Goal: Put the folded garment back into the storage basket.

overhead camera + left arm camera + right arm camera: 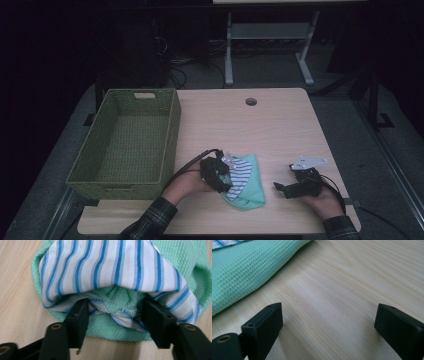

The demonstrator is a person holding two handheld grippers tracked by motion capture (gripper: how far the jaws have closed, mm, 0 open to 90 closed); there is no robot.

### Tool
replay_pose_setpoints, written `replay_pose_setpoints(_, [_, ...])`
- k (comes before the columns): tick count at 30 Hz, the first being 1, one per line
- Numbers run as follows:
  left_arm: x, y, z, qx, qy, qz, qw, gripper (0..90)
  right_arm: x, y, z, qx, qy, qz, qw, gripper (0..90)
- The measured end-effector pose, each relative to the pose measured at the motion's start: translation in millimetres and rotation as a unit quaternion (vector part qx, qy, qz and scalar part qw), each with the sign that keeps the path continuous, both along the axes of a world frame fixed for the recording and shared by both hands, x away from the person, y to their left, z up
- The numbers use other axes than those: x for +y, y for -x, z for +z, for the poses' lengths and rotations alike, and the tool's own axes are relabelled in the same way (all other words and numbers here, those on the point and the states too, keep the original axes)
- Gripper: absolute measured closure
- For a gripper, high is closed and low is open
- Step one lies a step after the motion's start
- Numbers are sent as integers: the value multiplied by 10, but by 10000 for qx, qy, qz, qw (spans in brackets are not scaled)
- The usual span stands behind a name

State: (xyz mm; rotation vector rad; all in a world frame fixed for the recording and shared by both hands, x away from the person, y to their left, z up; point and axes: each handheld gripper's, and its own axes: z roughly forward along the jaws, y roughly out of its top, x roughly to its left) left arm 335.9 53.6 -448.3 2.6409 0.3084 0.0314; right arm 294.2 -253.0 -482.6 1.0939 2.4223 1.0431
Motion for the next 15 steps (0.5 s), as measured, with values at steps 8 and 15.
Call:
replay_pose_setpoints(8, [25,-3,24,70,1,-35,10000,621,0,0,0,-1,0,0,10000,77])
replay_pose_setpoints(15, [6,2,39,173,-66,39,9998,750,0,0,0,4,-2,-3,10000,77])
